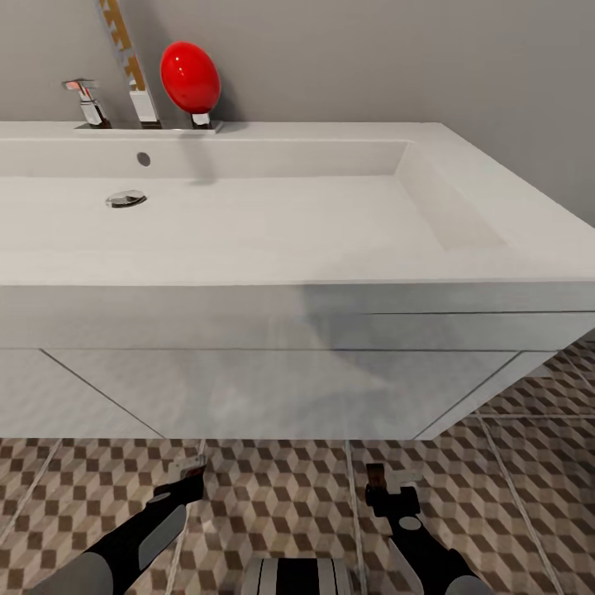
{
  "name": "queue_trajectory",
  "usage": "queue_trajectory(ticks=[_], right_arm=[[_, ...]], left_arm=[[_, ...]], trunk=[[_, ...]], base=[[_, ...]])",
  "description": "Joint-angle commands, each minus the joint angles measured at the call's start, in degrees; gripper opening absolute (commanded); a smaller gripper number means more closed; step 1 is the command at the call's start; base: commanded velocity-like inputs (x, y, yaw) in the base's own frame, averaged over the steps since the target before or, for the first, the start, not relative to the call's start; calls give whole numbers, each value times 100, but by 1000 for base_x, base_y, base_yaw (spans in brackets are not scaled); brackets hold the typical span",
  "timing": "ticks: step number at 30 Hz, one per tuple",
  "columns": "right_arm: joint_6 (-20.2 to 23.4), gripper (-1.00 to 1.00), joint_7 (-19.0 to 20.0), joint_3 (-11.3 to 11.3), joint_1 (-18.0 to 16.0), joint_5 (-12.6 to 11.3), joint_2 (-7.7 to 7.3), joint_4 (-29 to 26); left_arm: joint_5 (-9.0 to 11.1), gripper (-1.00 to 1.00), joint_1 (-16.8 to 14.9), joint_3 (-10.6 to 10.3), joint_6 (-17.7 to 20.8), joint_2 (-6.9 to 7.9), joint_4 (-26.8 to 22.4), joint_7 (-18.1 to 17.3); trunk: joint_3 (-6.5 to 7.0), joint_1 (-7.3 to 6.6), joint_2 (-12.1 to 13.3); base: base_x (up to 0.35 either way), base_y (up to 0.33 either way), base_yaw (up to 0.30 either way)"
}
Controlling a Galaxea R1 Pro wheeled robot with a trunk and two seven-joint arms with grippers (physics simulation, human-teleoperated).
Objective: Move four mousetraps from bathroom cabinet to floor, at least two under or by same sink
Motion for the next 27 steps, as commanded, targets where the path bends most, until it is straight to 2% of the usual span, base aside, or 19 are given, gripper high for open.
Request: queue_trajectory(ticks=[1,8,14,20,27], right_arm=[[-7,-100,-37,38,-5,-8,-3,6],[-10,-100,-43,35,-8,3,15,-58],[183,-100,-54,34,-8,3,23,-298],[327,-100,-47,38,-8,-9,24,-839],[334,-100,-28,58,-1,-34,31,-907]], left_arm=[[20,-100,-4,-45,23,10,-25,53],[20,-100,-4,-46,40,-17,-41,55],[20,-100,-2,-46,41,-28,-41,60],[20,-100,-3,-53,41,-38,-42,63],[20,-100,-5,-54,41,-32,-41,64]], trunk=[[-4,-1,-2],[-4,-1,-2],[-4,-1,-2],[-4,-1,-2],[-4,-1,-2]], base=[[0,0,0],[0,0,0],[0,0,0],[0,0,0],[0,0,0]])
